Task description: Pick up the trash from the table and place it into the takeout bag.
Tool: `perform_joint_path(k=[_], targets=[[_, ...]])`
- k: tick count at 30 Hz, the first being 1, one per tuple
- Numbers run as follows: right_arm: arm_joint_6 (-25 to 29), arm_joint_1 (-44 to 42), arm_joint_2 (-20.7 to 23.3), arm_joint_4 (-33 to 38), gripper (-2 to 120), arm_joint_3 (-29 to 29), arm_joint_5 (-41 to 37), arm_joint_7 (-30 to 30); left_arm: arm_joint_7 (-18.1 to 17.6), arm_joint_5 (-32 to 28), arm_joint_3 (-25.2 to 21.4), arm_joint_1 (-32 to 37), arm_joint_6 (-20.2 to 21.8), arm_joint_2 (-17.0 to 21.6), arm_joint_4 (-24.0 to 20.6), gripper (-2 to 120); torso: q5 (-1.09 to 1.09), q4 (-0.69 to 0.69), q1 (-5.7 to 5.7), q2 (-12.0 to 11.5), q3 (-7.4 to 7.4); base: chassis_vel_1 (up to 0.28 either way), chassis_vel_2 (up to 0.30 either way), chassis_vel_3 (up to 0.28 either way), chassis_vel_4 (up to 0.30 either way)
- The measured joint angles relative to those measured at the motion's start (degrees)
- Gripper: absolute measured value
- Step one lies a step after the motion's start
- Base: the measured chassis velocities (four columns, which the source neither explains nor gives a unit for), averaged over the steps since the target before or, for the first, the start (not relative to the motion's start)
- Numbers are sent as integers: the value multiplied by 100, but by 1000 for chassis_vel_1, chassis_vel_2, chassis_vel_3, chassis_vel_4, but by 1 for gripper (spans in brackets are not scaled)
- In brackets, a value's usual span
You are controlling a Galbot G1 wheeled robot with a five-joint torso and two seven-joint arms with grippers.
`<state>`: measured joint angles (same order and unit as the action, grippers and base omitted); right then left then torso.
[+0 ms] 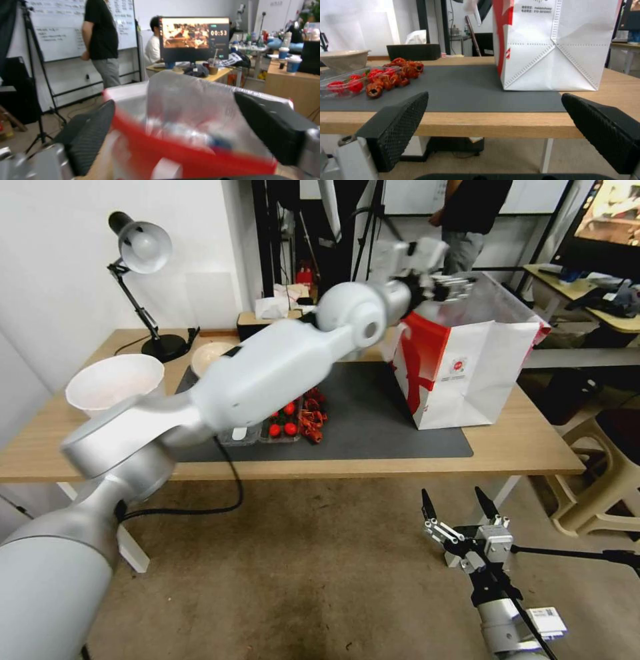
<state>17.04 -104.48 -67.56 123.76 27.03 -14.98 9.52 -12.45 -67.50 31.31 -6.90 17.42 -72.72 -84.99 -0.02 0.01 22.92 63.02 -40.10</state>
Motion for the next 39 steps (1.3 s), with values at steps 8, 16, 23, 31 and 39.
perform_joint_path(k=[8,16,23,31,39], targets=[[-12,23,-5,11,100,-29,-1,0,124,605,-492,976,-297,1109,-1070,100,-1,-2,0,0,0,0,0,0,0],[-21,66,-14,19,100,-71,-20,7,443,1026,-2216,3041,-400,2230,-2506,100,-4,3,-1,0,1,0,0,0,0],[-15,69,2,15,100,-110,-40,-3,623,1911,-4072,5802,-841,2708,-3451,100,1,-1,-1,1,1,0,0,0,0],[-16,49,-22,114,100,-155,-28,-6,-478,3595,-5859,8774,-1802,1806,-4179,100,3,-1,-1,1,1,0,0,0,0],[-13,-29,-26,190,100,-83,-26,0,-914,4501,-5919,9828,-2806,1063,-3949,100,2,-1,-1,1,0,0,0,0,0]])
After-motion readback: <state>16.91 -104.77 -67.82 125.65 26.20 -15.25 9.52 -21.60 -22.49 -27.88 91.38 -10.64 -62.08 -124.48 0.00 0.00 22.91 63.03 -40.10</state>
